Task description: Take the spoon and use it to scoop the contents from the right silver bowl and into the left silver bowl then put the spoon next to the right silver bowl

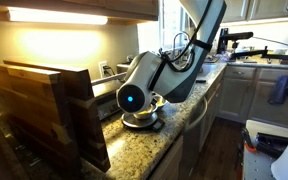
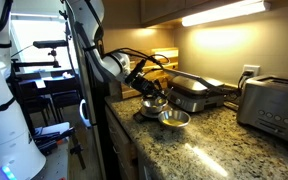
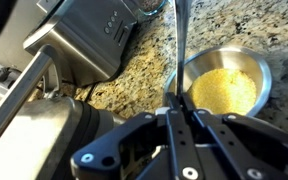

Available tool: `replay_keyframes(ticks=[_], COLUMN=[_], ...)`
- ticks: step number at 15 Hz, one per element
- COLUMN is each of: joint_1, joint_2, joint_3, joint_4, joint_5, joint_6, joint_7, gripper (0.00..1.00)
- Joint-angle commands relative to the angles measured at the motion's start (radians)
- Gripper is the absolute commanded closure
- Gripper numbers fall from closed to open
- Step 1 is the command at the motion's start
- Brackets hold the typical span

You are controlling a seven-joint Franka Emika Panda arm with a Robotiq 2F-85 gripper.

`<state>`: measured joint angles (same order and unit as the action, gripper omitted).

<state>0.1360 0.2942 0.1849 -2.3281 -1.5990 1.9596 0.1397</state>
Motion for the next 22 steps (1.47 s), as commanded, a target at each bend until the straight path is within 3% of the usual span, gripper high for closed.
replay_keyframes(ticks=[1,6,22], joint_1=[0.016,0.038,0.095], joint_2=[-0.022,-0.045,-0.052], joint_3=[0.004,0.02,0.059], joint_4=[-0.015,-0.031,-0.054], joint_5=[-0.006,-0.019,-0.03], joint_6=[-0.025,-0.047,-0.297], joint_7=[-0.003,-0.001,-0.108], gripper=[0.98,0.98,0.98])
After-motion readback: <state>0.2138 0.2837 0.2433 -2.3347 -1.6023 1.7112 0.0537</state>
